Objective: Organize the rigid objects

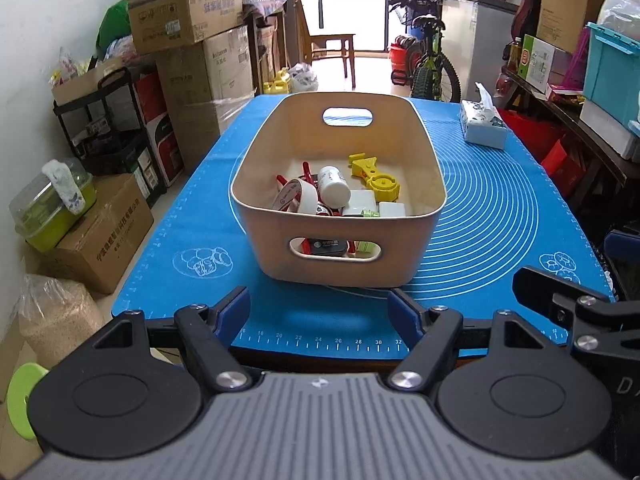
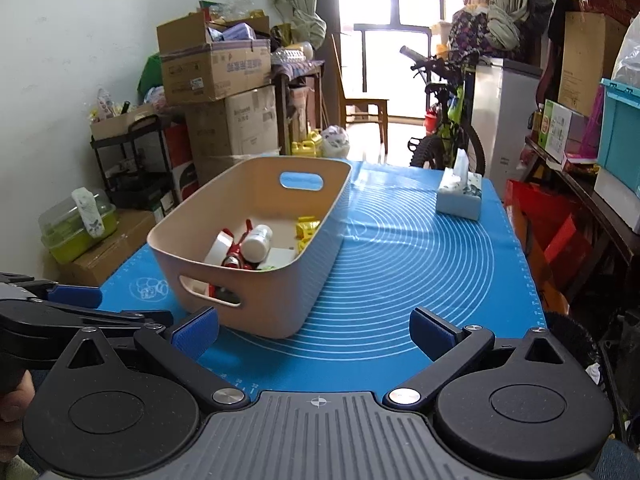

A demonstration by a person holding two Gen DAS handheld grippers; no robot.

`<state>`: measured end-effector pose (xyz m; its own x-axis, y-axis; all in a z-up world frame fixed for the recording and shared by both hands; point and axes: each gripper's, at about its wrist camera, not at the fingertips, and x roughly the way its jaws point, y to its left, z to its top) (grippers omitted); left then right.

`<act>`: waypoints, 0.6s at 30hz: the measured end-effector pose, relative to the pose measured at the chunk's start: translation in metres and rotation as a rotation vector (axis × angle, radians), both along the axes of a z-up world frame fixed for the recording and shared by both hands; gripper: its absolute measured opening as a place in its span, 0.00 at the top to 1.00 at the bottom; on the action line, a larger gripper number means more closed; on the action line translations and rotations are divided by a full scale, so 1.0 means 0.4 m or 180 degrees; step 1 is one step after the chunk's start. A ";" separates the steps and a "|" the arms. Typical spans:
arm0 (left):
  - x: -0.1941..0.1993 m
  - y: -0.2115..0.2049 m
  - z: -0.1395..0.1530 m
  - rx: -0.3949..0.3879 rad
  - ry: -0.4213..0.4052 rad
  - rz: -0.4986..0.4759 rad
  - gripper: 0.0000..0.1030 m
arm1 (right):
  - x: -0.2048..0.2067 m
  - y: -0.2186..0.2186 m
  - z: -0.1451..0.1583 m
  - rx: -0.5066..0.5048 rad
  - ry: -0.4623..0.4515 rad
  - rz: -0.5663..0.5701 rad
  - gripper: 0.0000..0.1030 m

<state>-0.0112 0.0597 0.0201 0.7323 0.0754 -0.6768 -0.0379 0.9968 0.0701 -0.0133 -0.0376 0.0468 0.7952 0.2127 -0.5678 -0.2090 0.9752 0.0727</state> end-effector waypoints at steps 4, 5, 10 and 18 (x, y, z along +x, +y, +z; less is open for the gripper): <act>-0.006 0.004 -0.004 -0.0056 -0.0029 -0.0038 0.26 | -0.020 -0.001 -0.006 0.0034 -0.0003 -0.0038 0.02; -0.009 0.005 -0.005 -0.0061 -0.0039 -0.0040 0.26 | -0.024 -0.004 -0.008 0.0055 0.0008 -0.0048 0.02; -0.021 0.004 -0.012 -0.0063 -0.0049 -0.0053 0.26 | -0.041 -0.006 -0.012 0.0051 0.0042 -0.0114 0.02; -0.040 -0.009 -0.025 -0.0005 -0.0064 -0.0142 0.26 | -0.061 -0.007 -0.020 0.0047 0.0054 -0.0160 0.02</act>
<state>-0.0270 0.0562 0.0100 0.7483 0.0414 -0.6621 0.0051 0.9977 0.0682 -0.0378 -0.0402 0.0389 0.7953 0.1812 -0.5785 -0.1584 0.9832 0.0901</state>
